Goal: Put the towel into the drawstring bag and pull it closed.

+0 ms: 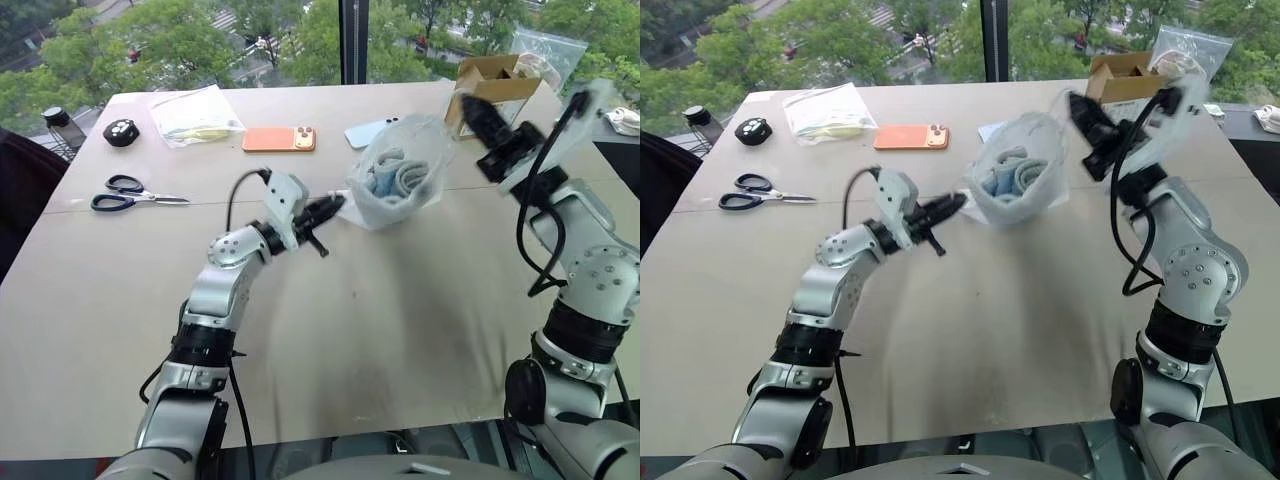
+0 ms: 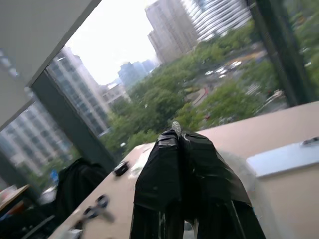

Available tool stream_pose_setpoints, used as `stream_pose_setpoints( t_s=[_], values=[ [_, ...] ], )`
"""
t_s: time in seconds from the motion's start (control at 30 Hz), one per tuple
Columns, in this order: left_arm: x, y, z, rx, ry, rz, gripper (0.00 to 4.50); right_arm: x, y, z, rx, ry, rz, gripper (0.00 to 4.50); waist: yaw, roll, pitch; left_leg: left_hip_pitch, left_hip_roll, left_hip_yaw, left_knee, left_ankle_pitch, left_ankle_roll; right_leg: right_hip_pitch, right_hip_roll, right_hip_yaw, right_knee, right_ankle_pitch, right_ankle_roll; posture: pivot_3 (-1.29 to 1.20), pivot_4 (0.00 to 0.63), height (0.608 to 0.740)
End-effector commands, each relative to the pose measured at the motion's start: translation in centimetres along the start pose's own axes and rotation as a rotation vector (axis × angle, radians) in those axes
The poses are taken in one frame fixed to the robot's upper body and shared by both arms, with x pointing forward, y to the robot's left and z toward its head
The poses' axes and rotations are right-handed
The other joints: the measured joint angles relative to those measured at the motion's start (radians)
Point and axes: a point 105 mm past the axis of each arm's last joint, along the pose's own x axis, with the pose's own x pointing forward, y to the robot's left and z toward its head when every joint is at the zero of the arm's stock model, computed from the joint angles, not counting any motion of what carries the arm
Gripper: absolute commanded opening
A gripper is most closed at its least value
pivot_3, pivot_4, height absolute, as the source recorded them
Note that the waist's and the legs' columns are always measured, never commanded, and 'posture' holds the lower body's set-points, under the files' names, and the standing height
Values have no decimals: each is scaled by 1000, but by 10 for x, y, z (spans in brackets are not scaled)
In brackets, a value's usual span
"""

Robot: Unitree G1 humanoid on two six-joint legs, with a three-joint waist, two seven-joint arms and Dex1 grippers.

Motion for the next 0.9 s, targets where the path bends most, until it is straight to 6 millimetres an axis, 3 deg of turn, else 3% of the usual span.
stream_pose_setpoints(
  t_s=[0.03, 0.17, 0.23, 0.33, 0.43, 0.53, 0.6, 0.7, 0.8, 0.9],
  values=[
    [-12, 67, 45, 358, -124, 393, 86, -8, -45, 62, -198, -325, -280, 0, 4, 0, 0, 0, 0, 0, 0, 0, 0, 0, 0, 0, 0, 0, 0, 0, 150, 740],
    [-38, 117, 74, 535, -156, 740, 86, -26, -87, 83, -277, -450, -578, 0, -2, 0, 0, -1, 0, 3, -2, 2, -3, -3, 0, 2, 0, 0, 0, 0, 150, 740],
    [-49, 130, 77, 574, -148, 845, 86, -36, -101, 85, -291, -473, -680, 0, -7, 0, 0, -2, 0, 6, -3, 2, -4, -6, -1, 4, 1, 0, 0, 0, 150, 740],
    [-73, 152, 69, 545, -92, 1027, 86, -50, -119, 86, -313, -487, -826, 0, -11, 0, 0, -2, 1, 9, -3, 2, -4, -7, 0, 7, 2, 0, 0, 0, 150, 740],
    [-112, 175, 48, 438, 8, 1260, 86, -70, -137, 84, -278, -504, -985, 0, -11, 0, 0, -2, 1, 10, -3, 2, -4, -8, 0, 8, 2, 0, 0, 0, 150, 740],
    [-145, 187, 34, 353, 68, 1433, 86, -89, -150, 82, -226, -528, -1120, 0, -11, -1, 0, -3, 1, 11, -3, 2, -4, -10, 0, 10, 4, 0, 0, 0, 150, 740],
    [-153, 190, 32, 316, 57, 1476, 86, -95, -154, 82, -198, -535, -1166, 0, -9, -1, -1, -3, 1, 12, -3, 2, -4, -10, 0, 11, 4, 0, 0, 0, 150, 740],
    [-128, 186, 37, 233, -32, 1339, 86, -76, -146, 81, -203, -503, -1043, 0, -7, -1, -1, -3, 1, 12, -2, 2, -4, -10, 0, 11, 4, 0, 1, 0, 150, 740],
    [-70, 157, 42, 95, -140, 994, 86, -36, -117, 64, -234, -386, -775, 0, -5, -1, -1, -4, 1, 12, -2, 2, -4, -10, 0, 10, 4, 0, 1, 0, 150, 740],
    [-44, 137, 54, 32, -215, 831, 86, -29, -113, 50, -177, -340, -729, 0, -9, -2, -1, -4, 1, 12, -1, 2, -4, -9, 0, 9, 4, 1, 2, 0, 150, 740]
  ],
)
